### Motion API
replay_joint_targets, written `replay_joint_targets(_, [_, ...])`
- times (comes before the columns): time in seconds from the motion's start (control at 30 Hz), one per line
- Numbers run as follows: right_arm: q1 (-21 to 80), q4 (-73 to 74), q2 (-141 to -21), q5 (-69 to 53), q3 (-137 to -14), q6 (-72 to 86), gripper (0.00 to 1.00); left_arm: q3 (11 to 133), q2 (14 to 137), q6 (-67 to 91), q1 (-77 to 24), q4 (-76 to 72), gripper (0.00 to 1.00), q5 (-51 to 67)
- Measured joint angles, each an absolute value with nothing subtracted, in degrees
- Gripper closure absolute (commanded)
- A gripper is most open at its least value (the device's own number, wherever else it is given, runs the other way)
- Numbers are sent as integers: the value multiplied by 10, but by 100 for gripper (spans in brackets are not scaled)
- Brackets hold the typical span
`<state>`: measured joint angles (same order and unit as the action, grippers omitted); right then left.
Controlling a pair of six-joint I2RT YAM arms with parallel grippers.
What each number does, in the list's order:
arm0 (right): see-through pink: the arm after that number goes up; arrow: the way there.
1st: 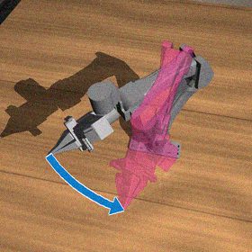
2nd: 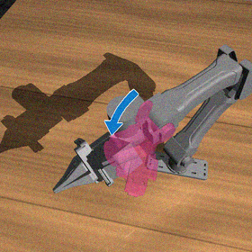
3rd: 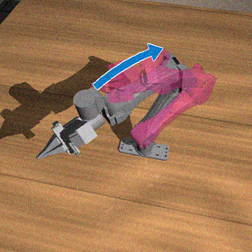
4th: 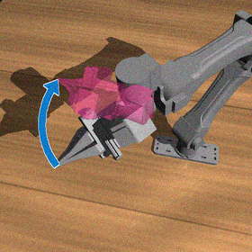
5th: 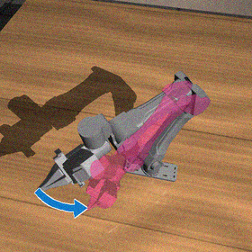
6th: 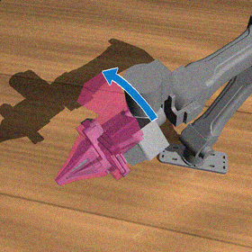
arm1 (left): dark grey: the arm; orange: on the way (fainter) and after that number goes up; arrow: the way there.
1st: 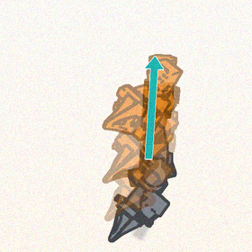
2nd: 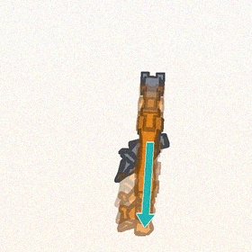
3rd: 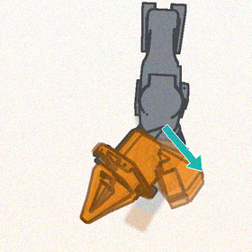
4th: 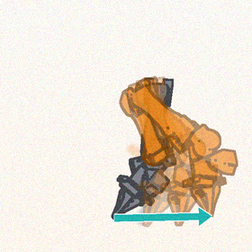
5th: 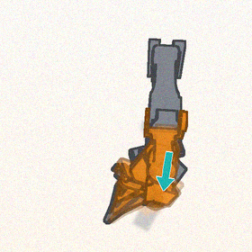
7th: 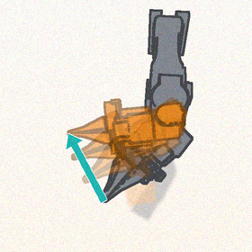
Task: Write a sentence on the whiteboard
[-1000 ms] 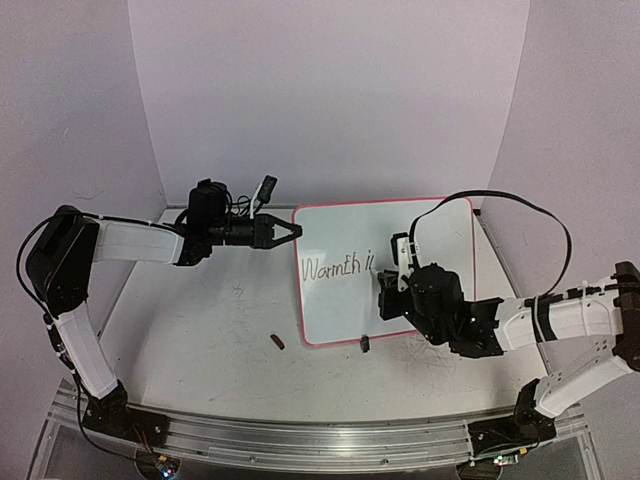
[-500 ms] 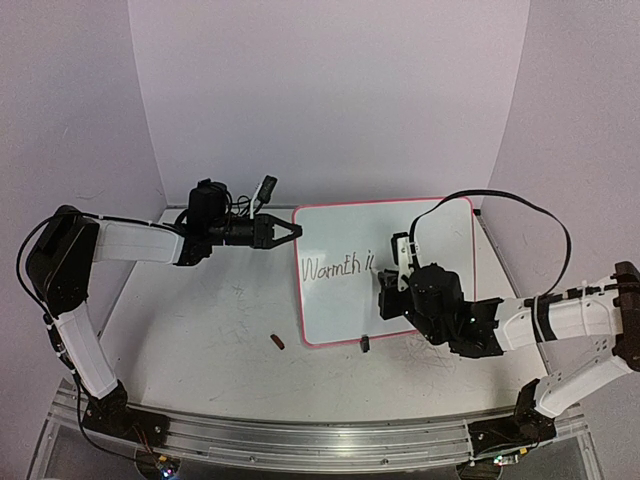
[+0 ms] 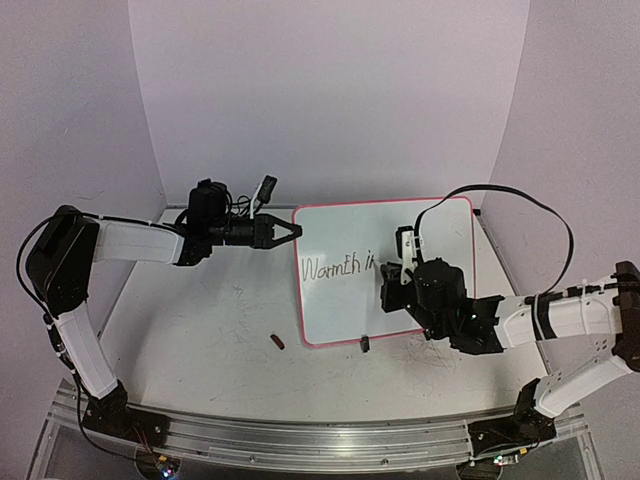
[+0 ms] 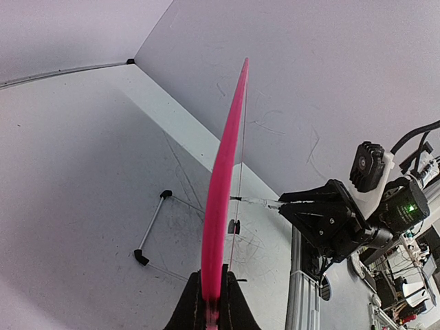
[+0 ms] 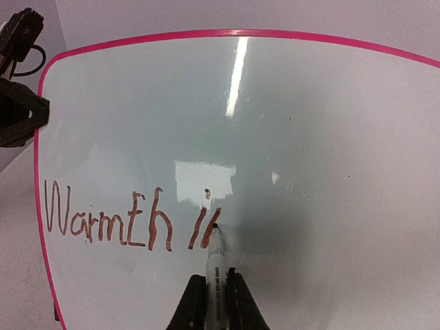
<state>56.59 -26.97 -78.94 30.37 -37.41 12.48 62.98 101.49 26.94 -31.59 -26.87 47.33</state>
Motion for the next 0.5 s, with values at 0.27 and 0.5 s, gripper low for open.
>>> replay_joint_targets(0.27, [559,-274,-790,306,-380,120,100,630,1015,270,-316,-269,100,473])
replay_joint_targets(0.5, [559,-274,-790,315,-380,122,100,630,1015,269,-316,-269,100,473])
